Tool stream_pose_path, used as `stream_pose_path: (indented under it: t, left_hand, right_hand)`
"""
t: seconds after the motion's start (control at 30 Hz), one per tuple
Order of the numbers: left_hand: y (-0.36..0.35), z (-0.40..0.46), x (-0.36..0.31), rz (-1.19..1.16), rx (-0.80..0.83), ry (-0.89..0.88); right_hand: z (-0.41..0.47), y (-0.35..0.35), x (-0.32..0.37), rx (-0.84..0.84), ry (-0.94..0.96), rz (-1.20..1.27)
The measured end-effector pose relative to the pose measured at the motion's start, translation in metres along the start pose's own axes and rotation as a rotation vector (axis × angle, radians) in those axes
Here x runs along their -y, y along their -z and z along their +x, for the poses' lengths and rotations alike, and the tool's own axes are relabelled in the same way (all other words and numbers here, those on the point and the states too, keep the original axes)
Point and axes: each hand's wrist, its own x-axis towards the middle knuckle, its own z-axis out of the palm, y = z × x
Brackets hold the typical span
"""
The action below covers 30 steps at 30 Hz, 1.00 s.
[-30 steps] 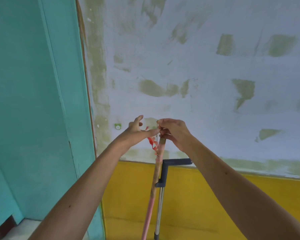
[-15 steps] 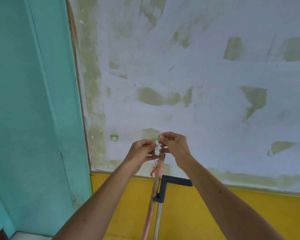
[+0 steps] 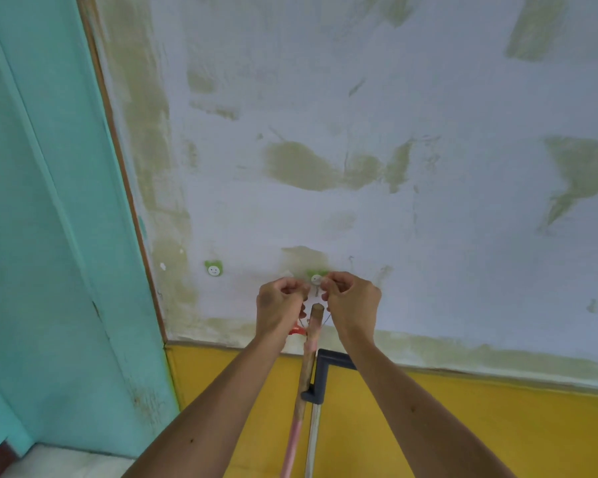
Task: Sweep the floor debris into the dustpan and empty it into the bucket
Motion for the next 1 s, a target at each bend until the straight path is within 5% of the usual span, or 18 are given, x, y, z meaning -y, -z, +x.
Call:
stream_pose_path:
  t: [0.43,0.67,1.0]
  left_hand:
    - [-0.011,-0.007,0.037,-0.108,-0.06,0.167]
    - [-0.005,-0.007,0.039,-0.041,-0.005,0.091]
    - [0.001,-0.018,0.028,0.278,0.125,-0.101]
  right_hand:
    - [-0.022,-0.016,-0.03,0.035,-0.076,0.013]
    - [-0.023,-0.018,-0.033,0.039,-0.12,0.092]
    - [-0.029,-0.002,-0.019,0.285,-0.171,-0.016]
